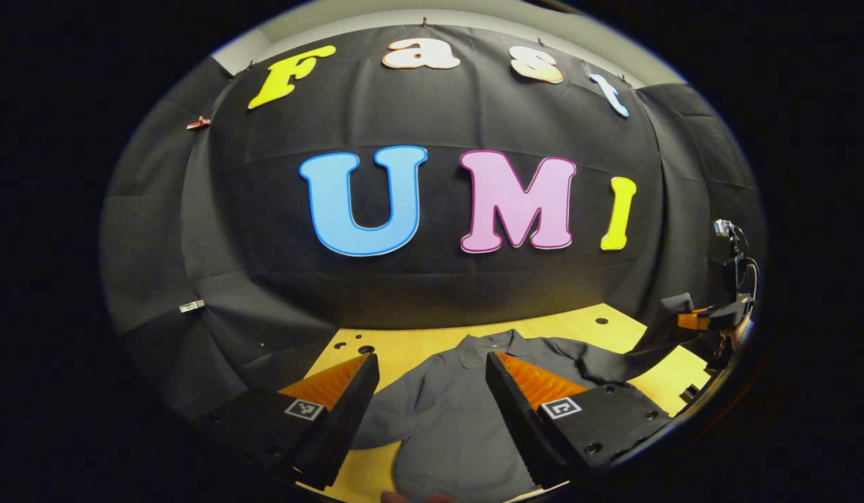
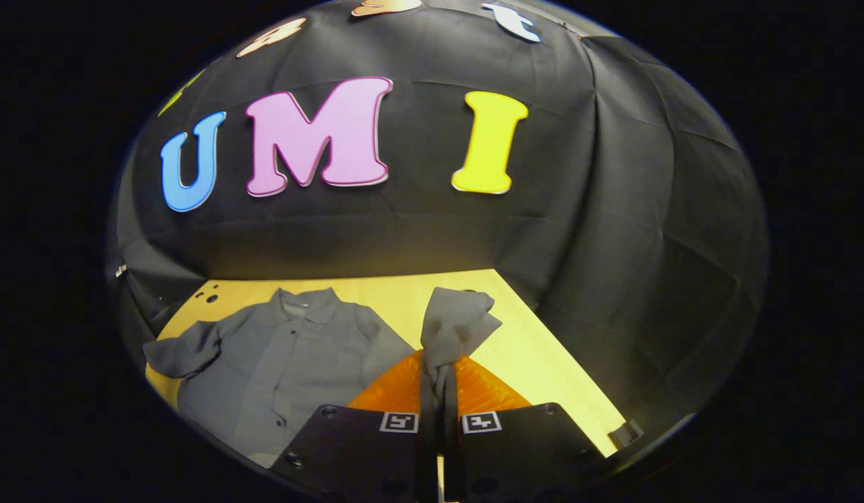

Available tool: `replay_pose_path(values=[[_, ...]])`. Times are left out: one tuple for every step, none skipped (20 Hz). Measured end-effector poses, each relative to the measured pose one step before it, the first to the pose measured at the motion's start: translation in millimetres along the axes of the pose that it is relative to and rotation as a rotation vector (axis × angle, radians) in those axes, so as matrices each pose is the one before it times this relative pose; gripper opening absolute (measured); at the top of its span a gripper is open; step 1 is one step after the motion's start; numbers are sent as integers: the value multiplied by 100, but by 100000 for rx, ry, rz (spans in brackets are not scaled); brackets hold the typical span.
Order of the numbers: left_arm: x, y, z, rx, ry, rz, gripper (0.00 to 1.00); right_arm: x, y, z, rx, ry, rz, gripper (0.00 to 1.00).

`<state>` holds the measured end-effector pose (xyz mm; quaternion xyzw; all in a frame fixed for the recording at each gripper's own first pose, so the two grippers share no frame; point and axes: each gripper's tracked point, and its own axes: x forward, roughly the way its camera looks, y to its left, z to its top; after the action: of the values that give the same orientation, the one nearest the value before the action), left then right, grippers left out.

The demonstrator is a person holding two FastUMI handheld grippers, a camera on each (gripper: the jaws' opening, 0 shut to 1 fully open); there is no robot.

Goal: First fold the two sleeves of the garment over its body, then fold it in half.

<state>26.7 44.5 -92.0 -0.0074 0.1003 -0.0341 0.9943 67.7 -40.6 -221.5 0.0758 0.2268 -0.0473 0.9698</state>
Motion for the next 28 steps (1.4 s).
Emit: replay_pose_path(values=[[171, 929, -185, -1006, -148, 449, 97, 141, 1710, 590, -770, -649, 1585, 8], [176, 843, -365, -939, 183, 616, 97, 267, 1687, 479, -1119, -695, 1483, 8], [232, 962, -196, -682, 155, 548, 97, 143, 1794, 509, -994, -723, 2034, 8], [113, 1081, -226, -198, -37, 799, 97, 282, 1726, 405, -1177, -656, 1852, 8], [167, 1010, -106, 200, -185, 674, 97, 441, 1769, 85, -1467, -72, 2201, 8], [213, 1020, -342, 445, -163, 628, 97, 526, 1719, 1, -1417, 361, 1996, 8], [288, 1014, -261, 388, 190, 576, 97, 474, 1673, -98, -1052, 383, 1838, 8], [272, 990, -566, -221, 433, 351, 97, 524, 1660, -128, -793, 516, 1800, 8], [358, 681, -501, -1337, 1032, -776, 97, 499, 1432, -170, -876, 522, 1165, 8], [255, 740, -784, -1906, 1124, -16, 97, 553, 1484, -238, -533, 710, 1541, 8], [337, 1046, -502, -1904, 1015, 729, 97, 544, 1518, -289, -611, 811, 1592, 8], [387, 975, -745, -1329, 1055, 977, 97, 452, 1411, -481, -944, 1305, 1514, 8], [377, 957, -473, -542, 791, 1108, 97, 495, 1109, -410, -1111, 1237, 1415, 8], [409, 1014, -683, 169, 695, 1315, 97, 498, 1134, -529, -1136, 1262, 1311, 8], [420, 922, -521, 586, 601, 1036, 98, 418, 1145, -521, -1232, 1440, 1003, 8], [363, 761, -847, 699, 866, 782, 98, 654, 965, -610, -1217, 1256, 535, 8], [291, 816, -659, 679, 747, 936, 98, 708, 843, -913, -758, 1642, 324, 8], [360, 691, -799, 415, 790, 778, 98, 775, 1082, -930, -221, 2208, 801, 8], [340, 707, -648, 220, 919, 706, 98, 726, 1104, -1002, -36, 2317, 1031, 8], [293, 616, -745, 180, 890, 937, 98, 779, 1035, -865, -282, 2086, 1071, 8], [330, 603, -708, 245, 1031, 915, 98, 743, 958, -857, -415, 2167, 1024, 8], [381, 645, -889, 230, 1117, 973, 98, 761, 884, -893, -189, 2003, 1122, 8], [349, 429, -677, 353, 1063, 730, 98, 810, 817, -989, -315, 2094, 718, 9], [370, 292, -779, 964, 750, 749, 98, 658, 556, -831, -456, 1983, 346, 10], [391, 254, -855, 1575, 940, 576, 98, 552, 453, -839, -517, 2035, 277, 11], [503, 81, -1068, 1781, 1806, 356, 97, 855, 432, -915, -174, 2261, 132, 13], [388, 220, -874, 1568, 2031, 677, 98, 504, 444, -738, 220, 2019, 441, 15], [408, -37, -1125, 869, 1766, 416, 98, 512, 287, -641, 290, 1786, 346, 15]])
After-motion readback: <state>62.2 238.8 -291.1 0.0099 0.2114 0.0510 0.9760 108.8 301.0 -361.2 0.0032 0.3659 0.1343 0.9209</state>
